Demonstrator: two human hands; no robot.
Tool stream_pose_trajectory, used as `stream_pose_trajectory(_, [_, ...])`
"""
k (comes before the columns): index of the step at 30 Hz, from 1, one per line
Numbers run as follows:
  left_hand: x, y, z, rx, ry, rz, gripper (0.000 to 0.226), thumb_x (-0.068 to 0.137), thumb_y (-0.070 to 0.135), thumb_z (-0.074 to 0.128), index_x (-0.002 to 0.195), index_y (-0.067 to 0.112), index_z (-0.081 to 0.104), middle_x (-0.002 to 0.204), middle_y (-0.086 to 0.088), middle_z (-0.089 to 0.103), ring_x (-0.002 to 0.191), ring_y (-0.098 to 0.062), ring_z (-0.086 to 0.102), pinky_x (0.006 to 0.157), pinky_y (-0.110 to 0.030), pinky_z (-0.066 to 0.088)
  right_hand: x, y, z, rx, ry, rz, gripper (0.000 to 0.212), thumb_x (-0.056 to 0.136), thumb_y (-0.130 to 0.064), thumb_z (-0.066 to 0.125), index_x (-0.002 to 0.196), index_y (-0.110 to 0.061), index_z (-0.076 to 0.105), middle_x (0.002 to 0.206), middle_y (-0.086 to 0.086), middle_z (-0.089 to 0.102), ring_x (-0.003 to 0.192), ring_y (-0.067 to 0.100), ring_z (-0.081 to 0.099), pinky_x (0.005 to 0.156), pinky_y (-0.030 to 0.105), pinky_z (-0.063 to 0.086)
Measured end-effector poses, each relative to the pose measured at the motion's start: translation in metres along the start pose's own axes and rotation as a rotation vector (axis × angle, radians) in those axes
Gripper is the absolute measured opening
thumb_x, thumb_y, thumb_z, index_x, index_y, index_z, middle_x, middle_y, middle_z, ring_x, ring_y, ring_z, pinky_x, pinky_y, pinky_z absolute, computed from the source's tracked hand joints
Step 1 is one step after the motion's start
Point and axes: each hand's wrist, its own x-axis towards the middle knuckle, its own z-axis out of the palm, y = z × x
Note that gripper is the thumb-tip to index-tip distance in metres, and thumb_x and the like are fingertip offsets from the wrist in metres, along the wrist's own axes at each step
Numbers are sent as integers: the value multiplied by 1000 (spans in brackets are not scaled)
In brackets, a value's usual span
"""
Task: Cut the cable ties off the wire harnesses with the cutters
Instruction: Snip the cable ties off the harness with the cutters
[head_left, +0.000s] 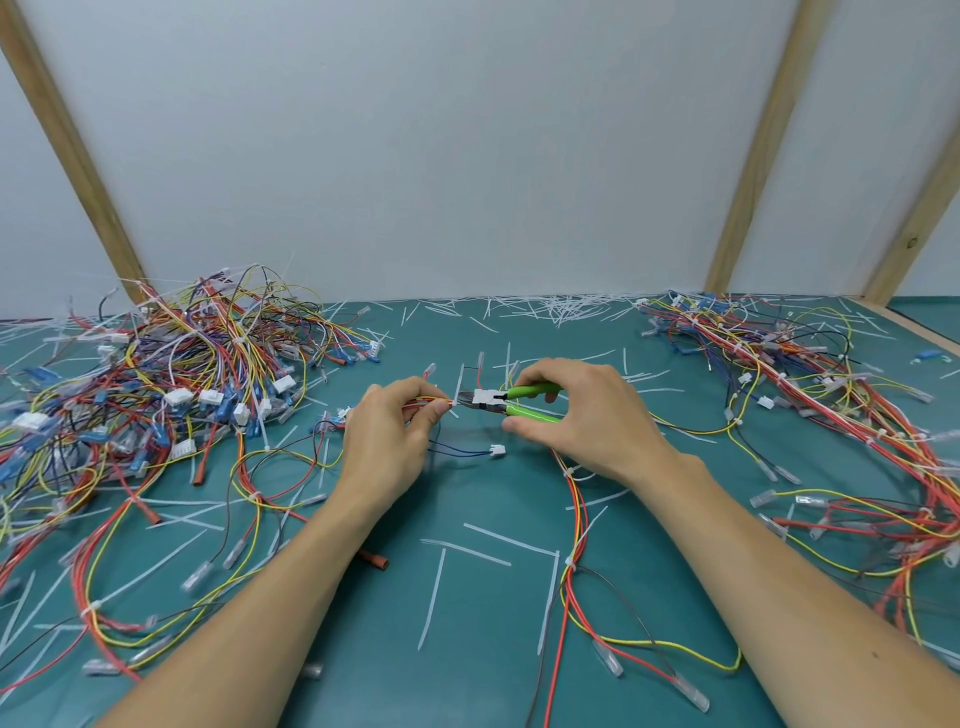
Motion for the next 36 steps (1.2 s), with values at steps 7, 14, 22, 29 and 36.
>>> stream_pose_trajectory(7, [0, 1, 1, -43, 6, -18, 11, 94, 25, 69, 85, 27, 72, 68, 5, 65, 82, -30, 60, 80, -43, 50, 0, -1, -4, -8, -3, -15, 32, 79, -57, 79, 101, -36, 68, 92, -24, 64, 86, 6, 61, 89, 37, 49])
stream_pose_trajectory(14, [0, 2, 0, -52, 2, -30, 12, 95, 24, 68, 84, 28, 71, 71, 2, 67, 85, -31, 61, 82, -44, 50, 0, -1, -2, 9, 5, -26, 34, 77, -57, 80, 101, -35, 69, 96, -24, 69, 86, 4, 62, 88, 35, 50])
stream_pose_trajectory(22, [-1, 0, 1, -6, 0, -2, 12, 95, 24, 68, 85, 30, 71, 67, 6, 64, 80, -28, 59, 78, -40, 48, 0, -3, 1, -6, 14, -41, 36, 78, -57, 79, 103, -33, 70, 97, -22, 70, 86, 5, 62, 88, 35, 49])
stream_pose_trajectory(29, [-2, 1, 2, 30, 17, 16, 12, 95, 25, 68, 86, 33, 71, 70, 10, 64, 88, -26, 59, 80, -40, 47, 1, -2, 2, -15, 7, -17, 36, 77, -59, 80, 100, -32, 72, 92, -18, 72, 83, 8, 62, 78, 32, 52])
stream_pose_trajectory(36, [-2, 3, 1, 11, 29, 18, 10, 95, 25, 67, 89, 28, 74, 71, 12, 60, 88, -25, 58, 79, -39, 46, 1, 1, 3, 78, 0, 40, 30, 75, -57, 83, 92, -34, 73, 82, -19, 72, 77, 6, 64, 74, 32, 54])
